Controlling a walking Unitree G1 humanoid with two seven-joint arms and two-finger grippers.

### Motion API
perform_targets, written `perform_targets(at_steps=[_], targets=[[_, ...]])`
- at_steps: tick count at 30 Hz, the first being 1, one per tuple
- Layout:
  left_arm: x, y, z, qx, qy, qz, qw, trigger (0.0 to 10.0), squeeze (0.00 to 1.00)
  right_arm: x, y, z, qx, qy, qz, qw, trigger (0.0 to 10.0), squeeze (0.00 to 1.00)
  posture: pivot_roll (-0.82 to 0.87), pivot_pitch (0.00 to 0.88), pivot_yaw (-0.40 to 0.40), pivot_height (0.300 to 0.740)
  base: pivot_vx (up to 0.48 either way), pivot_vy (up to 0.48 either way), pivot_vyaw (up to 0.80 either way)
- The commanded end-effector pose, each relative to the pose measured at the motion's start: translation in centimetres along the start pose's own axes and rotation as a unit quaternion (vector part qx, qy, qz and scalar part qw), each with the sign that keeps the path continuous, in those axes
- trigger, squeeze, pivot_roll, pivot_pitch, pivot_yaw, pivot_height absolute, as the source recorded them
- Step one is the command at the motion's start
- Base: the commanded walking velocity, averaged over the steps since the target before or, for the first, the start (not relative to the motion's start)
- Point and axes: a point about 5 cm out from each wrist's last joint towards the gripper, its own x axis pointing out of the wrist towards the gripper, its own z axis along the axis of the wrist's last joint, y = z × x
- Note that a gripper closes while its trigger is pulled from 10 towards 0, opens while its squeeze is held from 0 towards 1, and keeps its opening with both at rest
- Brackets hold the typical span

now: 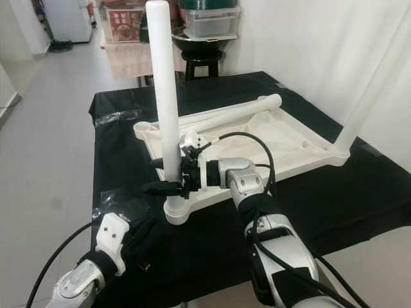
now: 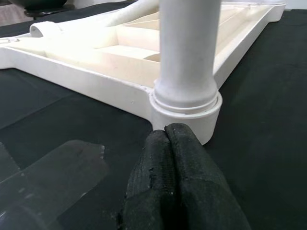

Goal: Building children table

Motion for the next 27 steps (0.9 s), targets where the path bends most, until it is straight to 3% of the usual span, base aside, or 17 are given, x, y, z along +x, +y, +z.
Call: perform_targets(at_steps=[1,9,11,12,13,14,15,17,18,19,20,21,22,27], targets=[[-0.1,0.0,-0.2,0.006,0.005,0.001,1.000,10.0,0.00,-0.2,0.1,0.0,-0.002,-0.007,0.015,1.000,0.0,0.00,0.00,0.000,-0.034,0.740,0.000,0.000,0.00],[-0.2,0.1,-0.2,0.004,0.005,0.000,1.000,10.0,0.00,-1.8,0.3,-1.7,-0.012,-0.036,-0.035,0.999,0.0,0.00,-0.02,0.000,-0.022,0.740,0.000,0.000,0.00],[-0.3,0.1,-0.1,0.003,0.005,-0.001,1.000,10.0,0.00,-2.1,0.4,-2.8,-0.008,-0.037,-0.090,0.995,0.0,0.00,-0.03,0.000,-0.019,0.740,0.000,0.000,0.00],[-0.3,0.1,-0.1,0.003,0.005,-0.001,1.000,10.0,0.00,-2.1,0.4,-2.8,-0.008,-0.037,-0.090,0.995,0.0,0.00,-0.03,0.000,-0.019,0.740,0.000,0.000,0.00],[-0.3,0.2,-0.1,0.003,0.005,-0.001,1.000,10.0,0.00,-2.0,0.6,-3.9,0.004,-0.035,-0.141,0.989,0.0,0.00,-0.03,0.000,-0.022,0.740,0.000,0.000,0.00],[-0.4,0.2,-0.1,0.003,0.005,0.000,1.000,10.0,0.00,-1.4,0.8,-5.3,0.022,-0.037,-0.255,0.966,0.0,0.00,-0.03,0.000,-0.030,0.740,0.000,0.000,0.00],[-0.5,0.3,-0.1,0.003,0.004,0.001,1.000,10.0,0.00,-1.2,1.3,-7.1,0.075,-0.040,-0.406,0.910,0.0,0.00,-0.03,0.000,-0.024,0.740,0.000,0.000,0.00],[-0.5,0.3,-0.1,0.003,0.004,0.001,1.000,10.0,0.00,-1.2,1.3,-7.1,0.075,-0.040,-0.406,0.910,0.0,0.00,-0.03,0.000,-0.024,0.740,0.000,0.000,0.00],[-0.5,0.4,0.0,0.003,0.004,0.002,1.000,10.0,0.00,-0.8,2.7,-8.7,0.107,-0.031,-0.461,0.880,0.0,0.00,-0.04,0.000,-0.016,0.740,0.000,0.000,0.00],[-0.5,0.5,0.0,0.003,0.005,0.003,1.000,10.0,0.00,0.1,3.9,-9.3,0.113,-0.023,-0.464,0.878,0.0,0.00,-0.04,0.000,-0.015,0.740,0.000,0.000,0.00],[-0.5,0.5,0.0,0.003,0.005,0.003,1.000,10.0,0.00,0.1,3.9,-9.3,0.113,-0.023,-0.464,0.878,0.0,0.00,-0.04,0.000,-0.015,0.740,0.000,0.000,0.00],[-0.5,0.6,-0.1,0.003,0.005,0.003,1.000,10.0,0.00,0.5,3.9,-8.8,0.099,-0.021,-0.450,0.888,0.0,0.00,-0.05,0.000,-0.006,0.740,0.000,0.000,0.00],[-0.5,0.7,-0.1,0.003,0.006,0.003,1.000,10.0,0.00,0.6,3.3,-8.4,0.092,-0.017,-0.434,0.896,0.0,0.00,-0.03,0.000,-0.012,0.740,0.000,0.000,0.00],[-0.4,0.7,-0.1,0.004,0.008,0.001,1.000,10.0,0.00,0.6,2.3,-8.0,0.089,-0.011,-0.437,0.895,0.0,0.00,-0.02,0.000,-0.017,0.740,0.000,0.000,0.00]])
